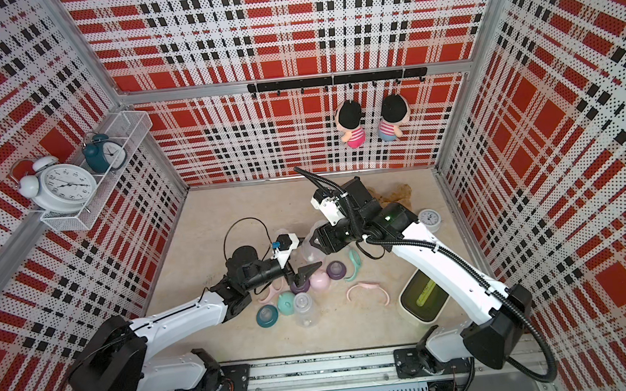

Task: Assemble the baby bottles
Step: Pick up the baby bottle from the center of the board.

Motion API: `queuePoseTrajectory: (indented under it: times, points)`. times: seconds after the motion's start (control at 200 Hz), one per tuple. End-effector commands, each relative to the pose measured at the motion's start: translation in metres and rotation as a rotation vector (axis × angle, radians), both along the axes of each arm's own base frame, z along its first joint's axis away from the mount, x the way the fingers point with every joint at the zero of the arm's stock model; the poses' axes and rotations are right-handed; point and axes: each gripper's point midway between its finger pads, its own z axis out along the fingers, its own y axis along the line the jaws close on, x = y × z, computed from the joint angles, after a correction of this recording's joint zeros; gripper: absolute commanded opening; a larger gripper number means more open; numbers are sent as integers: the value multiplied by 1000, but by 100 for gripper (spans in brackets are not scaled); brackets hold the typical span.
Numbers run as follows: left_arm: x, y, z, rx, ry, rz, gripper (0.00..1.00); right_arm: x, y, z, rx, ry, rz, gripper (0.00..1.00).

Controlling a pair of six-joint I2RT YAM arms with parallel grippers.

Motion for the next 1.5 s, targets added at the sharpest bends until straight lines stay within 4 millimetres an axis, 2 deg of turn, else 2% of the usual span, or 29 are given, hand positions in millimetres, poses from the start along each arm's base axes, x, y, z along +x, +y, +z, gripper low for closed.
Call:
queuePoseTrajectory:
  times: [0.0, 0.165, 0.511, 0.591, 0.701, 0.752, 0.817, 0.872, 0.937, 1.082, 1.147, 1.263, 1.378, 1.493]
  points:
    - [-3, -8, 31, -86, -79, -38, 93, -4, 7, 10, 37, -15, 55, 52]
    - [-3, -9, 34, -116, -85, -46, 93, -6, 13, 13, 68, -9, 77, 52]
    - [-1, -10, 29, -117, -67, -46, 78, -8, 17, 20, 100, -16, 98, 52]
    - [0, -10, 30, -118, -65, -43, 70, -8, 17, 22, 107, -19, 96, 52]
    - [2, -11, 30, -121, -57, -40, 50, -9, 19, 23, 121, -22, 97, 56]
    - [3, -11, 29, -122, -52, -34, 39, -8, 18, 23, 121, -27, 89, 67]
    - [7, -10, 30, -130, -47, -14, 15, -3, 13, 24, 114, -47, 50, 81]
    - [7, -9, 29, -131, -43, -11, 0, 1, 7, 27, 108, -70, 10, 92]
    - [9, -8, 30, -140, -39, -10, 0, 5, -3, 30, 93, -99, -48, 99]
    - [14, 0, 30, -160, -12, -1, 0, -2, -31, 27, 78, -125, -138, 100]
    - [15, 5, 32, -173, -15, 8, 0, -6, -46, 21, 58, -133, -194, 100]
    - [12, 11, 37, -187, -31, 16, 0, -17, -73, -3, 5, -116, -276, 98]
    - [9, 15, 41, -195, -43, 21, 0, -30, -95, -34, -46, -73, -350, 95]
    - [5, 19, 45, -203, -59, 32, 0, -40, -118, -73, -147, -10, -424, 89]
